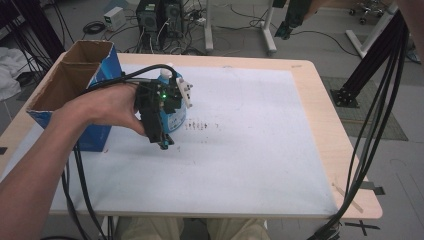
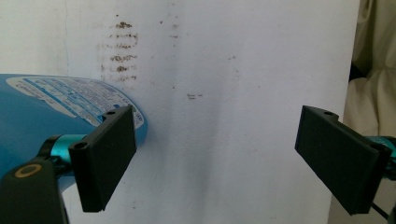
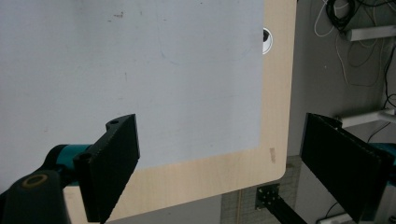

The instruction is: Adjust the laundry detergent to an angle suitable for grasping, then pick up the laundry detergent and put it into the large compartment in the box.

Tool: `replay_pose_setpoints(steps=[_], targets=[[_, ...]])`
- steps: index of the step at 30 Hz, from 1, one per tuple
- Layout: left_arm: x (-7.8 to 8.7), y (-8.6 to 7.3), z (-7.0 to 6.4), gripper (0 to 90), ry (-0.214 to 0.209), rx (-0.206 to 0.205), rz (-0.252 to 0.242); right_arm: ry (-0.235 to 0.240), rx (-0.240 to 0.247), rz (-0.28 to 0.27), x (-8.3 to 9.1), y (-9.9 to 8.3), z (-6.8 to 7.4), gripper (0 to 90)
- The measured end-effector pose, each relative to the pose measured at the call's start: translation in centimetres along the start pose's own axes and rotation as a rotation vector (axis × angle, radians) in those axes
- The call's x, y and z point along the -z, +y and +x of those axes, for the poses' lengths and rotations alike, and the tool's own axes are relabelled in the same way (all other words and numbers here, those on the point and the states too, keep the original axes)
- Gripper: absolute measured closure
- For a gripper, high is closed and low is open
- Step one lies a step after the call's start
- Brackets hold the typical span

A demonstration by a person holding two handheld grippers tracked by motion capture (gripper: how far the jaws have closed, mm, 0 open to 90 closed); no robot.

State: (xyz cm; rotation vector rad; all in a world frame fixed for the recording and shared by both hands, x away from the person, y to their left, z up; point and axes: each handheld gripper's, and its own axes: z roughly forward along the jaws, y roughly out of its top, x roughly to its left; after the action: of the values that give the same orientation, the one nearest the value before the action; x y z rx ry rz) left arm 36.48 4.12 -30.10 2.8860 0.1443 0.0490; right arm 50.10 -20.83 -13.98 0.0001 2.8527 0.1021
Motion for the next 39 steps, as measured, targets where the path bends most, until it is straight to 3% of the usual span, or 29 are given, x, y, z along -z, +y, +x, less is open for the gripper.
replay_pose_setpoints(steps=[7,22,27,30,32,34,37,39], targets=[[0.2,-0.1,-0.1,12.7,0.01,0.003,-0.014,-0.01,0.008,0.014,-0.1,0.1,0.2,11.2],[0.1,0.3,-0.4,12.7,-0.01,0.001,-0.003,-0.007,0.009,-0.001,-0.6,0.0,0.1,11.2],[0.4,-0.1,-0.2,12.6,-0.021,0.051,-0.011,-0.008,0.003,0.002,-0.8,-0.1,0.1,11.2],[1.1,-0.5,-0.3,12.7,-0.001,0.1,0.007,-0.006,0.007,0.008,-0.9,-0.1,0.2,11.2],[1.7,-0.8,0.0,12.7,0.02,0.159,0.028,-0.006,0.005,0.004,-0.9,-0.1,0.1,11.2],[1.9,-0.9,0.2,12.7,0.039,0.18,0.043,-0.006,0.002,0.004,-1.0,-0.1,0.2,11.2],[2.4,-1.1,1.0,12.7,0.076,0.269,0.064,-0.006,0.006,0.01,-1.0,-0.1,0.3,11.2],[2.5,-1.3,1.5,12.7,0.072,0.318,0.057,-0.006,0.011,0.012,-1.1,0.0,0.3,11.2]])
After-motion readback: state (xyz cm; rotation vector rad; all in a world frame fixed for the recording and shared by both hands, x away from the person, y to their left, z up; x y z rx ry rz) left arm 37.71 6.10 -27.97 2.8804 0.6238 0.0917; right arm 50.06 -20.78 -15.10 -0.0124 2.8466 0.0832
